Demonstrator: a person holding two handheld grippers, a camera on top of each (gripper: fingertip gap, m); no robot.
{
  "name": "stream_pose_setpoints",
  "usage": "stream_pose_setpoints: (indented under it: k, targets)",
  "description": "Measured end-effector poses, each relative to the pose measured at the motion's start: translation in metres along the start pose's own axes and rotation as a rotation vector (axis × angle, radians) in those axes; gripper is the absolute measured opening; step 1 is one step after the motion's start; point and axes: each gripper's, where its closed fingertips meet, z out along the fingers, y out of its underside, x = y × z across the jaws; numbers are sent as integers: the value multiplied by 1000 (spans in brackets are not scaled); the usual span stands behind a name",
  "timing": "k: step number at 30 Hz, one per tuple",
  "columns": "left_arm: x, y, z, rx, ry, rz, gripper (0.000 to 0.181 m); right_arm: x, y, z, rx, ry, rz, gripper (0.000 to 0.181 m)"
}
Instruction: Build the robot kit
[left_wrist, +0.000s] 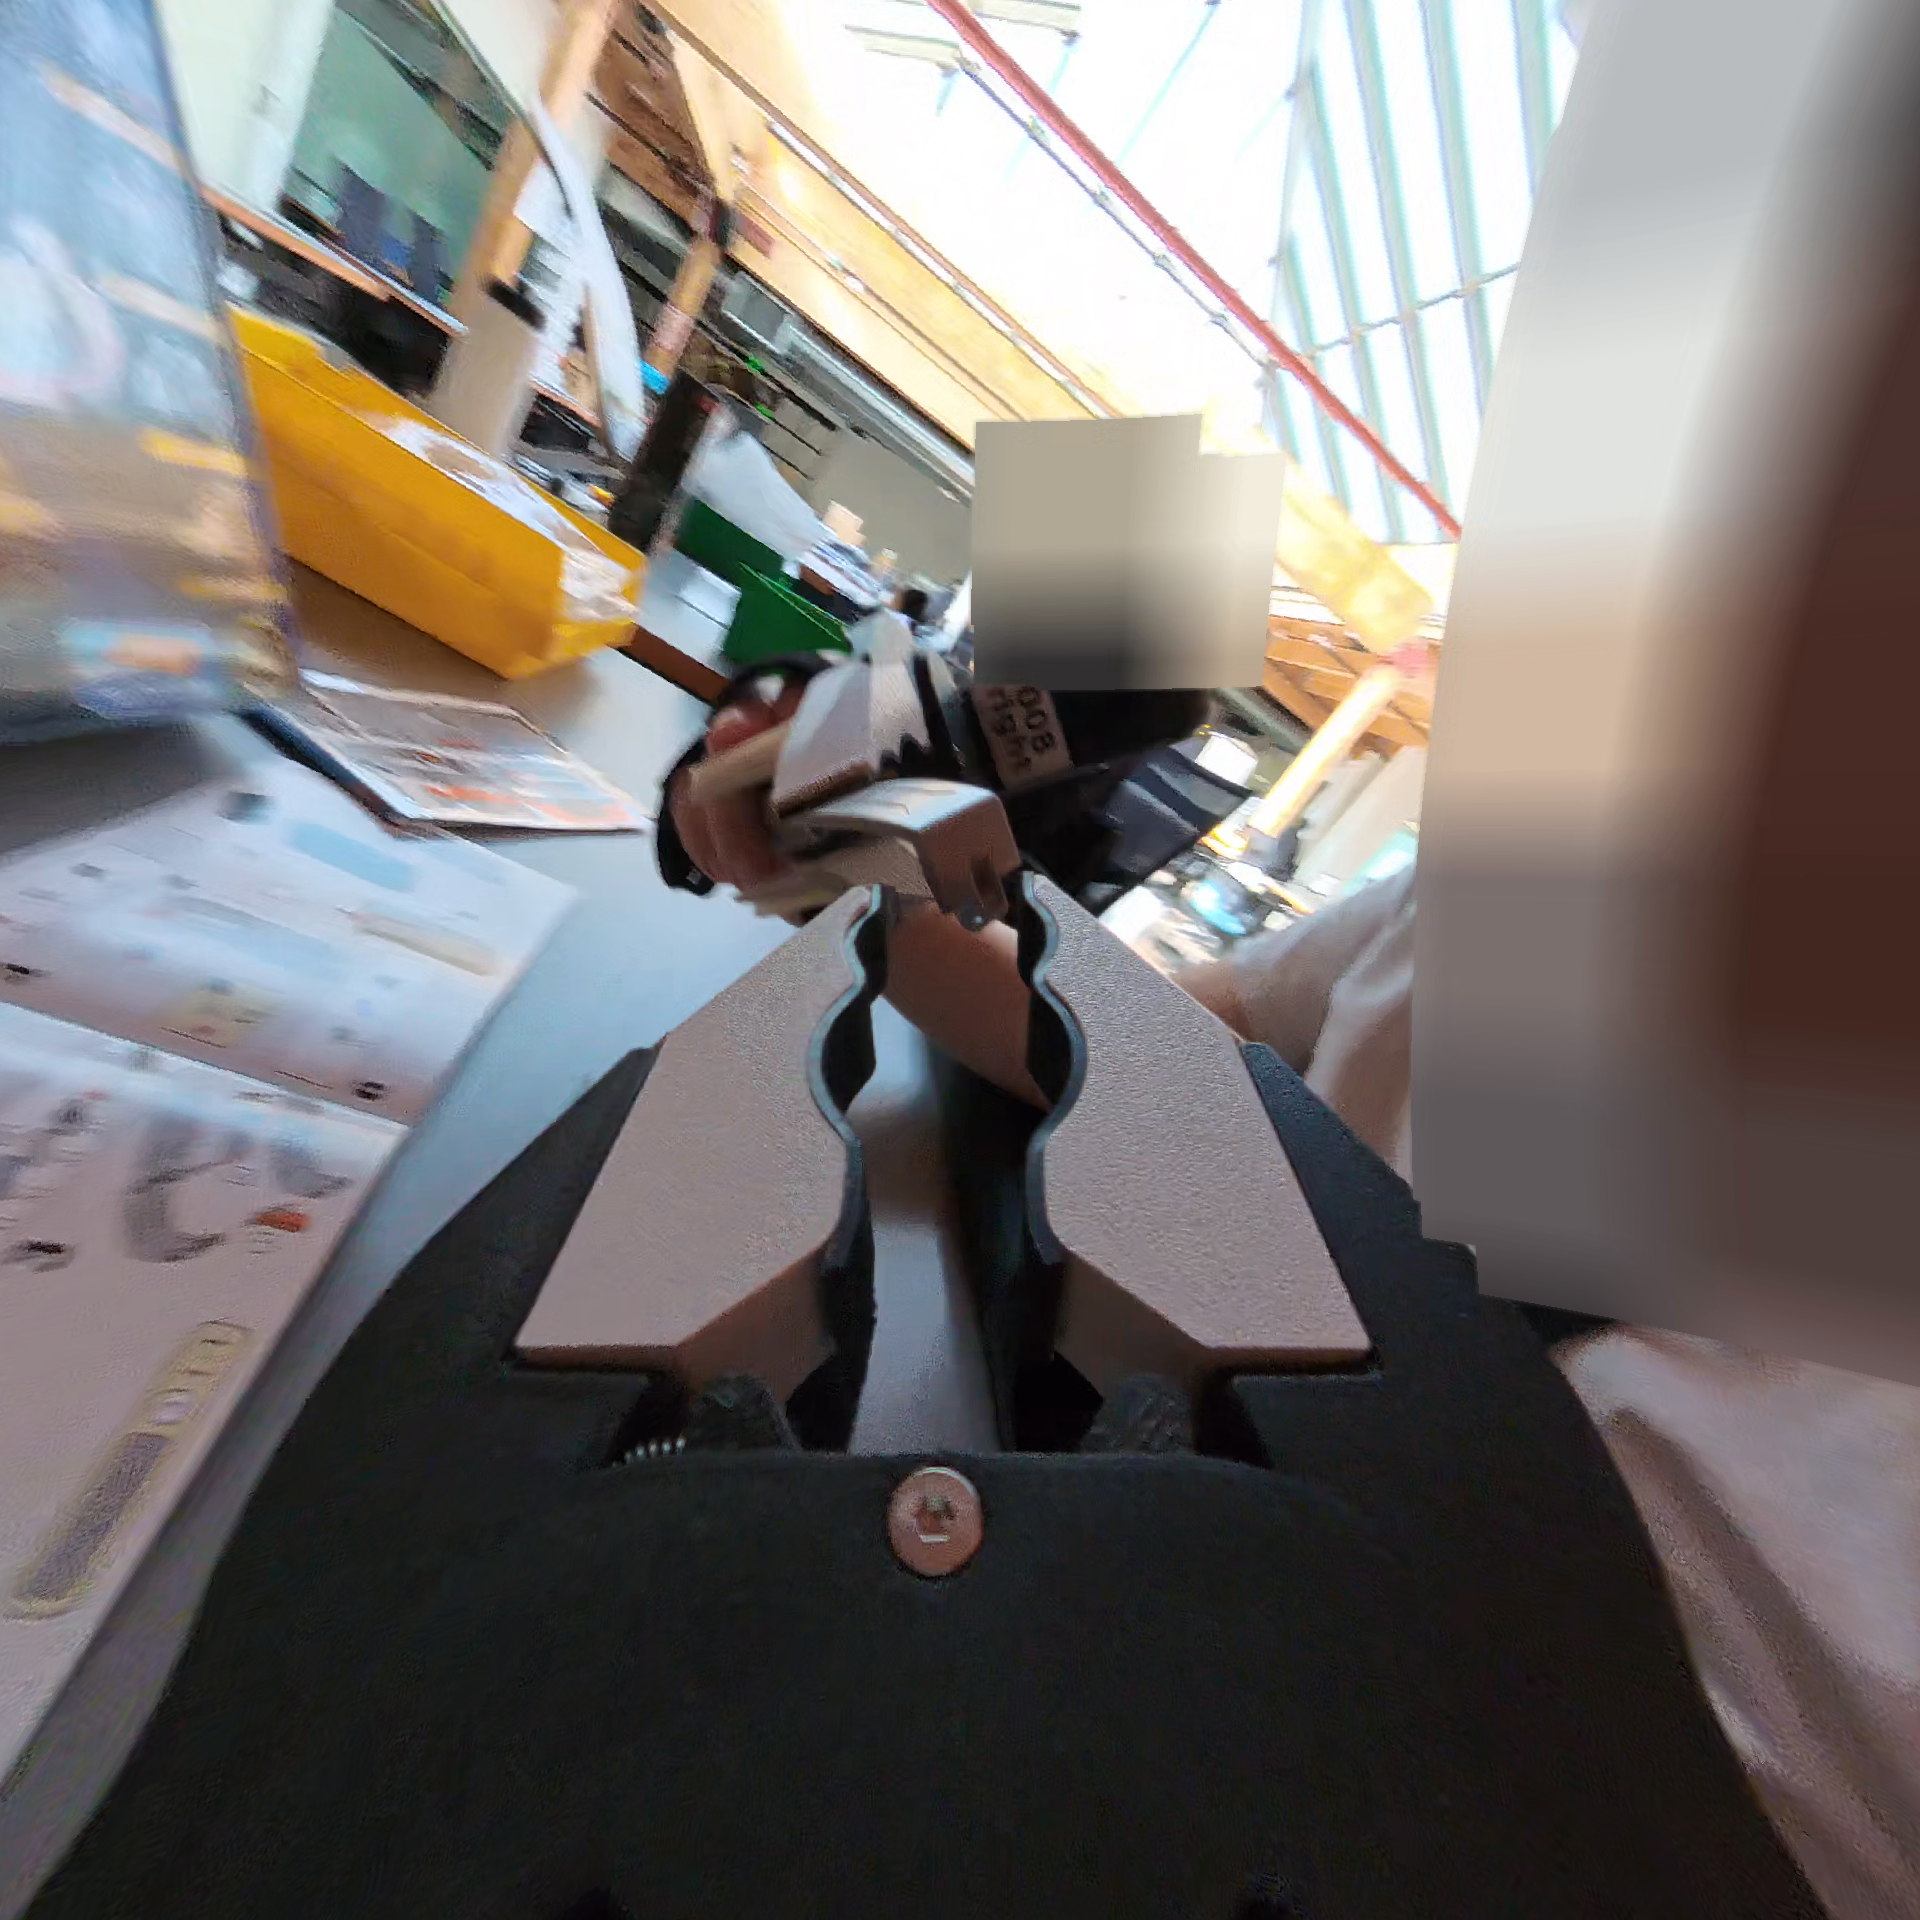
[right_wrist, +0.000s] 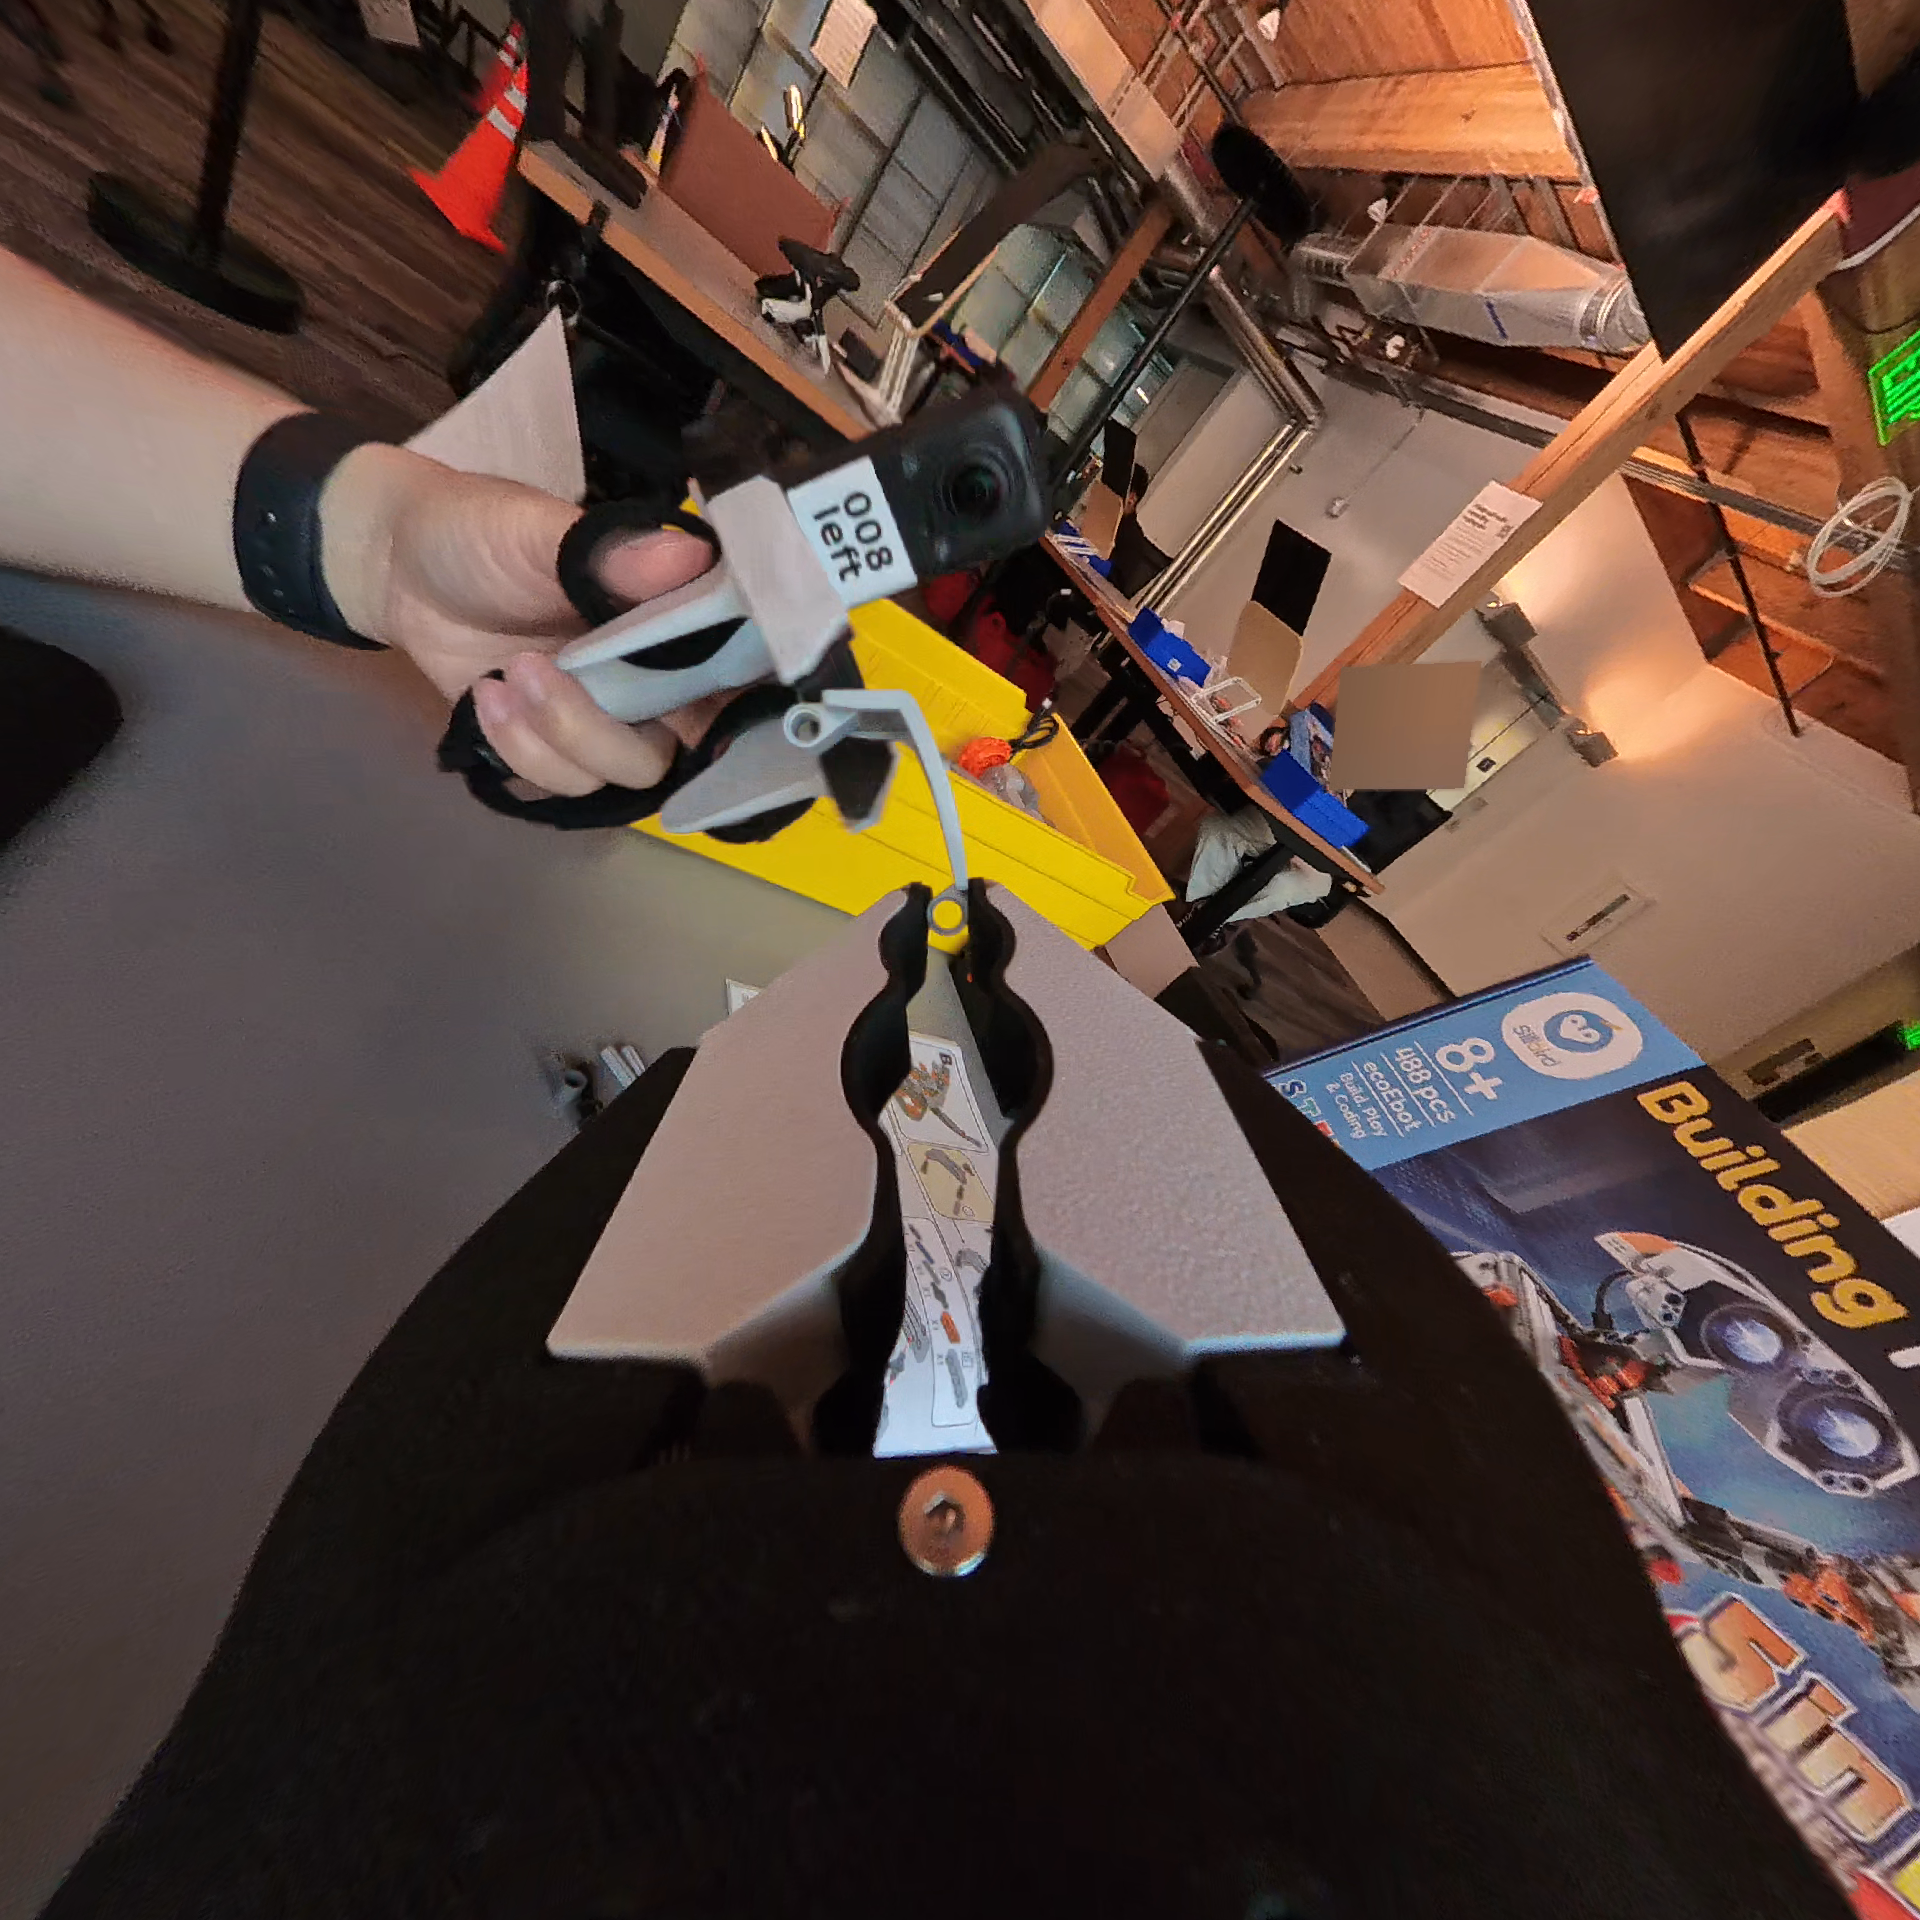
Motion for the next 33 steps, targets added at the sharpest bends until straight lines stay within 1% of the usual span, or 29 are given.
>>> stream_pose_setpoints:
  k: [1, 3, 5, 6, 7, 9, 10, 11, 13, 15, 18, 21, 24, 26, 28, 31, 32, 33]
  targets:
    - [3, 8, 1, -19, 47, -32, 19, -3, 0, 0, -12, -5, -30, 6]
    - [4, 20, 3, -75, 62, -8, 10, -9, 6, 2, -50, -23, -78, 6]
    - [6, 20, 6, -61, 69, 12, 9, -11, 8, 3, -59, -32, -94, 6]
    - [5, 22, 8, -69, 63, 4, 15, -12, 9, 3, -65, -36, -101, 6]
    - [4, 25, 9, -88, 52, -7, 25, -13, 12, 2, -83, -38, -117, 6]
    - [-7, 27, 9, -122, -20, -36, 44, -11, 16, 0, -130, -30, -180, 6]
    - [-8, 25, 8, -120, -37, -48, 49, -11, 18, -2, -156, -26, -220, 6]
    - [-10, 22, 6, -117, -58, -62, 47, -12, 18, -3, -174, -24, -254, 6]
    - [-19, 19, 2, -143, -150, -70, 46, -14, 17, -1, -196, -13, -315, 6]
    - [-29, 25, 0, -237, -237, -43, 45, -13, 22, 3, -252, 13, -396, 6]
    - [-40, 32, -2, -390, -318, -30, 35, -13, 41, 8, -350, 30, -472, 6]
    - [-47, 26, -3, -479, -366, -48, 36, -7, 49, 11, -392, 75, -498, 6]
    - [-63, 25, -5, -607, -476, -21, 37, -2, 51, 14, -426, 120, -534, 6]
    - [-66, 28, -4, -688, -506, 14, 24, 0, 60, 14, -481, 128, -557, 6]
    - [-73, 29, -7, -755, -574, 56, 24, 3, 65, 13, -506, 139, -552, 6]
    - [-75, 33, -3, -790, -587, 41, 35, 5, 68, 13, -525, 149, -555, 6]
    - [-77, 34, -3, -797, -593, 41, 33, 5, 67, 14, -518, 151, -553, 6]
    - [-81, 35, -3, -808, -606, 52, 26, 5, 66, 14, -514, 154, -546, 6]
